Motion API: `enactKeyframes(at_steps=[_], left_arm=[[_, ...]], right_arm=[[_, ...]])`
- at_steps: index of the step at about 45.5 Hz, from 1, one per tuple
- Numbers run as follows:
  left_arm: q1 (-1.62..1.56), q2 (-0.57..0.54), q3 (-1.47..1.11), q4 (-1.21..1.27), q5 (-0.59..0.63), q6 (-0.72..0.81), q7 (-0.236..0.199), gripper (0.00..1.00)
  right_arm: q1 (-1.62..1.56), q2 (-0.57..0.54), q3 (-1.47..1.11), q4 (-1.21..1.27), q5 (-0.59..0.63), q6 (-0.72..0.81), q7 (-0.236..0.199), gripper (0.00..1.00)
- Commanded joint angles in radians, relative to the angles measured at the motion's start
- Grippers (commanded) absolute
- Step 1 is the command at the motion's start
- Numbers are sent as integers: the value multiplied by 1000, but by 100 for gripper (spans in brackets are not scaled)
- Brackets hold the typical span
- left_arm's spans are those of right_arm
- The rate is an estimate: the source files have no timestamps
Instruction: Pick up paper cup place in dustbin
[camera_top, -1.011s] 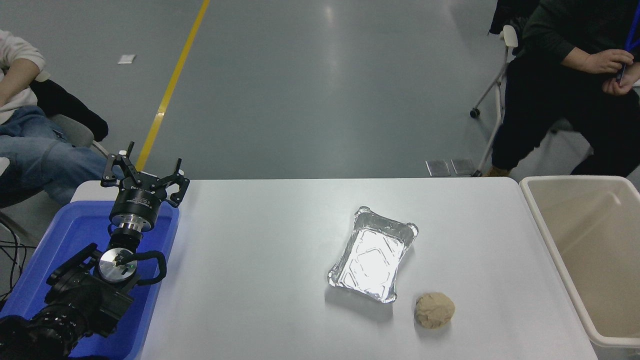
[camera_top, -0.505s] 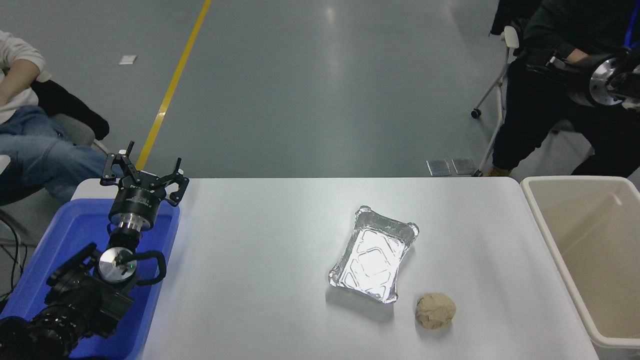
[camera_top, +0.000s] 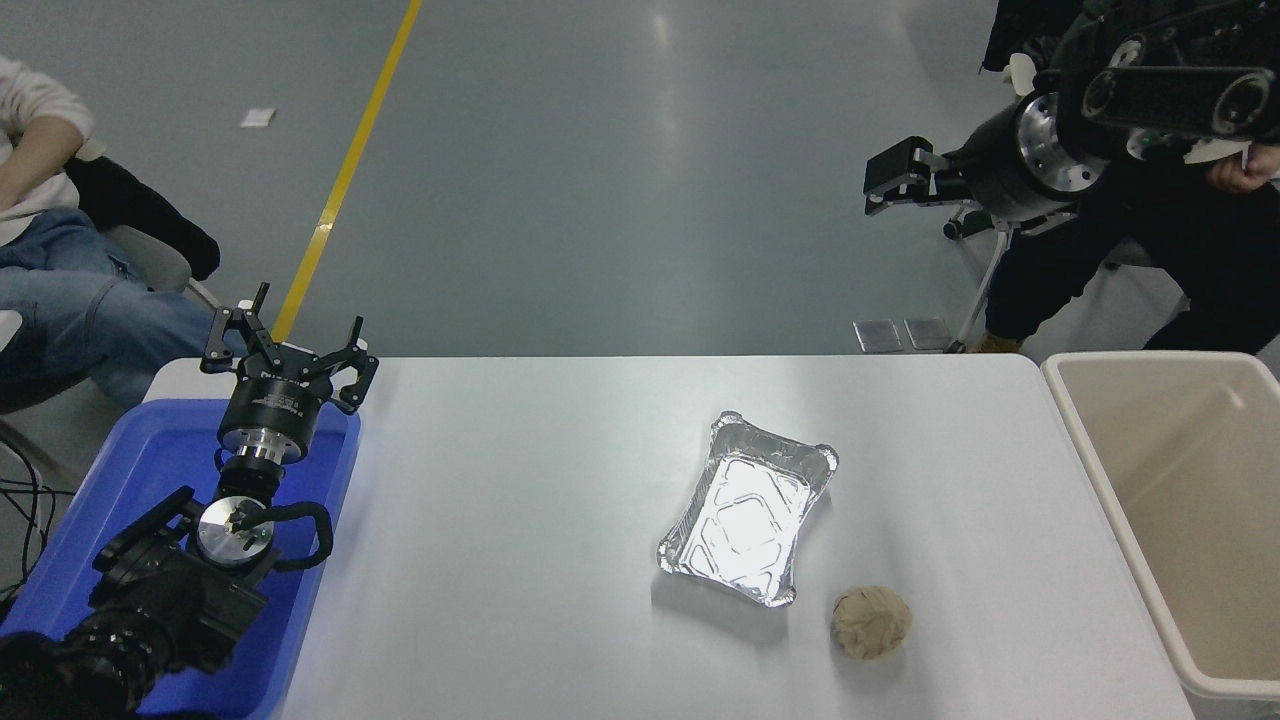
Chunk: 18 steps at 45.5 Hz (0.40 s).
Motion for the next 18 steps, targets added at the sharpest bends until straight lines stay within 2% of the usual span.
enactKeyframes(at_steps=[1, 18], left_arm=[[0, 0, 1, 0, 0, 0, 0, 99], [0, 0, 1, 0, 0, 2, 0, 99]], right_arm=[[71, 17, -7, 135, -3, 94, -5, 100], [80, 44, 5, 189, -3, 117, -6, 100]])
